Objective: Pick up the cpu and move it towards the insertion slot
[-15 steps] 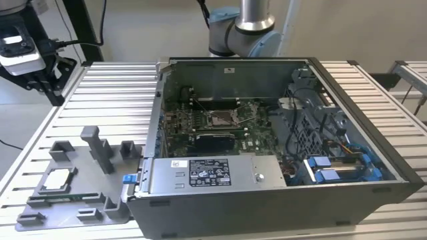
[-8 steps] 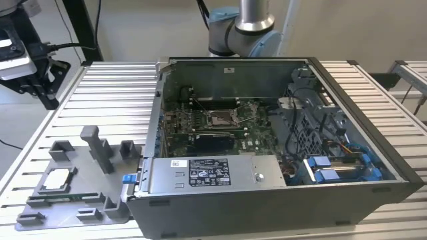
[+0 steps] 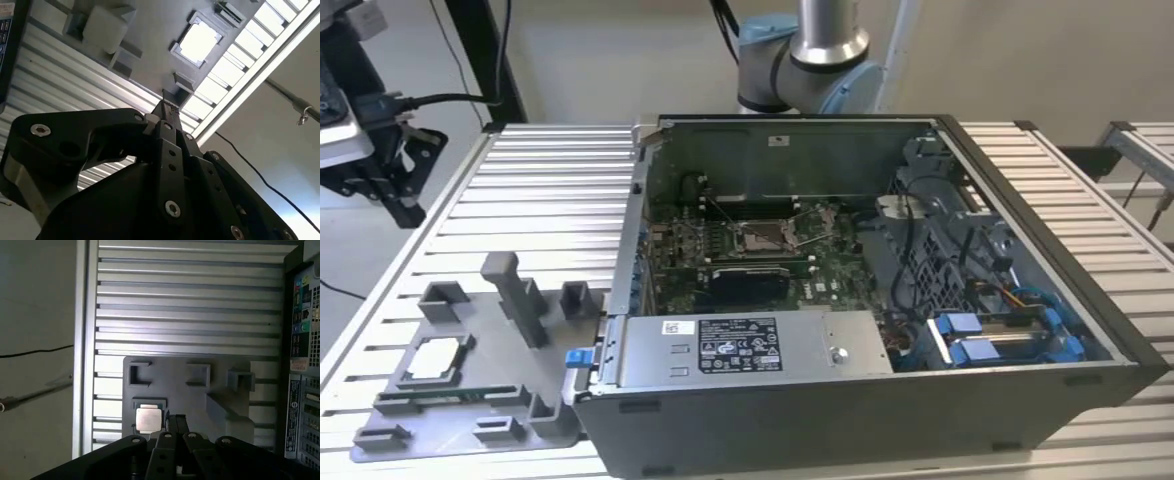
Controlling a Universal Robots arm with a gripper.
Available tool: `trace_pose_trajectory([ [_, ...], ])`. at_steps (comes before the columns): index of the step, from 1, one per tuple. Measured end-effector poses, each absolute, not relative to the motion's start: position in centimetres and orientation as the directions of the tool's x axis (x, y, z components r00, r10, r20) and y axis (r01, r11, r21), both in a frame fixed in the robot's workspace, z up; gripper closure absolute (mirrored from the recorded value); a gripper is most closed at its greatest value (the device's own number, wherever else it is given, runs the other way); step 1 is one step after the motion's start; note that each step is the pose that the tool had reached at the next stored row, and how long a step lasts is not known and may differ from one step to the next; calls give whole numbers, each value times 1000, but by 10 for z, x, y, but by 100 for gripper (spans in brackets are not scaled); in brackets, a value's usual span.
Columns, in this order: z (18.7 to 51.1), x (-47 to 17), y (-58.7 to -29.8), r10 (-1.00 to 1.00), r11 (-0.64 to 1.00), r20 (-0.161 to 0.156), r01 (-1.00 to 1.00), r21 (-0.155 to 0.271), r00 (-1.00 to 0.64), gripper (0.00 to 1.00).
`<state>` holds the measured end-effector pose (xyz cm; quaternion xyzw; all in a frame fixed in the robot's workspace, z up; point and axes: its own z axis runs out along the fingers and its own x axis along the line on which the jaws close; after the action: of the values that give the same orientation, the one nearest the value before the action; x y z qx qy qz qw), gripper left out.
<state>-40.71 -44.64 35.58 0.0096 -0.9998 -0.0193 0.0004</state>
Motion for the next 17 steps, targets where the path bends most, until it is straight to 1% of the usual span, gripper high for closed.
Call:
trace_pose_trajectory([
  [17, 355, -420, -470, -19, 999, 1, -19, 39, -1000, 100],
])
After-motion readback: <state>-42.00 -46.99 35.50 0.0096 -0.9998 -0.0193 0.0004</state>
